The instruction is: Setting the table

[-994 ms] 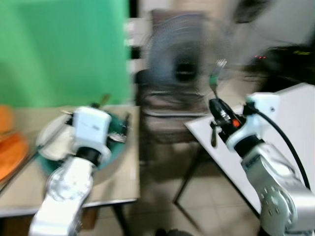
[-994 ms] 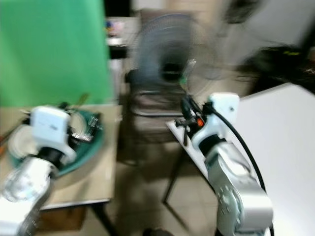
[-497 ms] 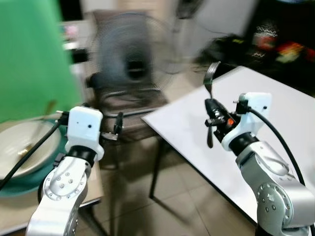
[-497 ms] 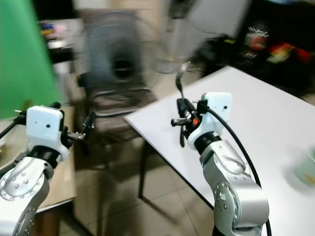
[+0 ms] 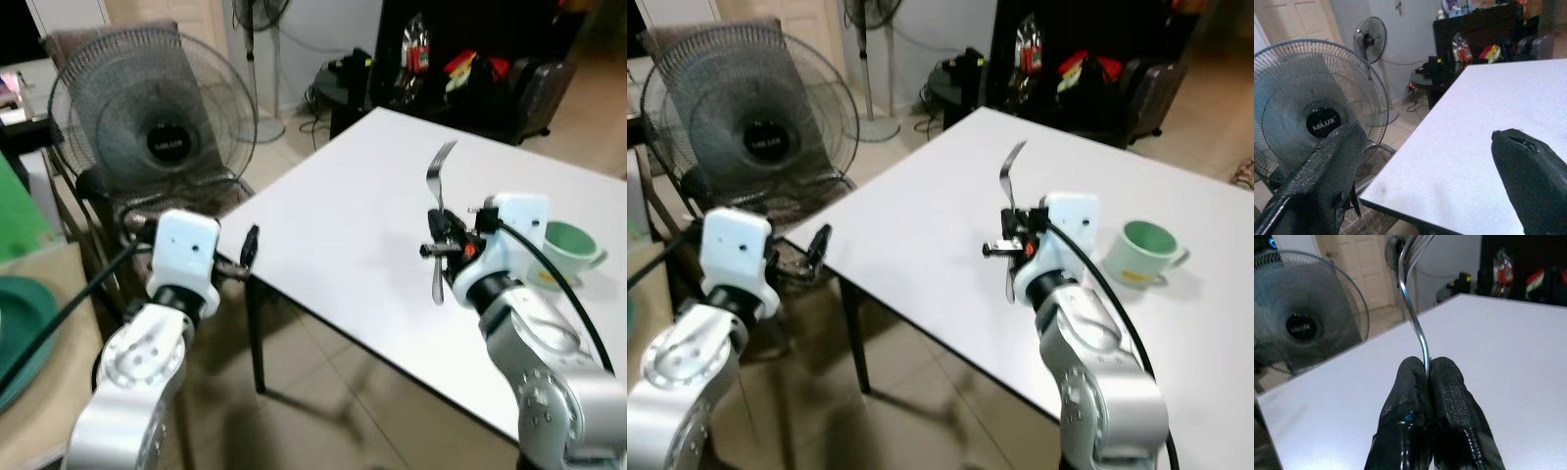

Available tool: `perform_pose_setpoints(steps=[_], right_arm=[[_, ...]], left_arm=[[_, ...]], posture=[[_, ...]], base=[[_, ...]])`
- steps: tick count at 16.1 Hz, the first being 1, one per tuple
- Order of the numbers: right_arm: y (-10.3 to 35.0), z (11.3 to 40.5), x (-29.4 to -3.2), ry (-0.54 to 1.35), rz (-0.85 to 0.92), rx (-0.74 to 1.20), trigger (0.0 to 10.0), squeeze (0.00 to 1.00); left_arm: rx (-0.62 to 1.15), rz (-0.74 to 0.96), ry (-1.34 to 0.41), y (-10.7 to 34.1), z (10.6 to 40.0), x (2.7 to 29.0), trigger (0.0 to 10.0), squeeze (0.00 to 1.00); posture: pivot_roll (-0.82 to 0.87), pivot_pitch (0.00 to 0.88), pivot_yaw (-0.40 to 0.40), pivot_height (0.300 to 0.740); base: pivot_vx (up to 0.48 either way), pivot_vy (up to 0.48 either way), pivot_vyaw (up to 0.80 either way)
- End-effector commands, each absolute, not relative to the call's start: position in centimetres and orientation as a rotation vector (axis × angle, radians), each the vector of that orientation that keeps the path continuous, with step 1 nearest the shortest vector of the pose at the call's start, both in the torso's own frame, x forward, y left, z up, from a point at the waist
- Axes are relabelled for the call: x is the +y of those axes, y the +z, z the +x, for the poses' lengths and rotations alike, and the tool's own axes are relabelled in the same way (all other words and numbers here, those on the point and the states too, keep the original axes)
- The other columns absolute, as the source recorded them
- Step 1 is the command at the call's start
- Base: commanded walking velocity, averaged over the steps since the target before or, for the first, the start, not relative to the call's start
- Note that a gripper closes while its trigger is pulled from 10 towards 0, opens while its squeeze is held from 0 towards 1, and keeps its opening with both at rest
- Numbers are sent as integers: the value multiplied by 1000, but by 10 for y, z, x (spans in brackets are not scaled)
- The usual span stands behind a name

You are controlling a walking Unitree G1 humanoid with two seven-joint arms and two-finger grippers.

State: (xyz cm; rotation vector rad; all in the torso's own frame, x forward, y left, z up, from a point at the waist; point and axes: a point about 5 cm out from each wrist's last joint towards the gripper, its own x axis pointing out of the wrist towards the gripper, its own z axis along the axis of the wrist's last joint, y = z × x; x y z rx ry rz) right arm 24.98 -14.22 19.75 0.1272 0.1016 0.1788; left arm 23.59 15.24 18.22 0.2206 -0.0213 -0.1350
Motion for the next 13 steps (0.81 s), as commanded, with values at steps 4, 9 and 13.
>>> perform_pose_setpoints(steps=[4, 9, 13], right_arm=[[186, 249, -142, 177, 126, 197, 10000, 0], [179, 246, -144, 140, 125, 228, 10000, 0], [179, 247, -144, 128, 124, 234, 10000, 0]], left_arm=[[-23, 228, -148, 184, 238, 152, 10000, 0], [-24, 233, -150, 184, 242, 155, 10000, 0], [-22, 235, -152, 184, 246, 157, 10000, 0]], posture=[[-114, 10, 4, 740], [-120, 8, 10, 740], [-124, 4, 15, 740]], base=[[0, 0, -800], [0, 351, -800], [0, 384, -800]])
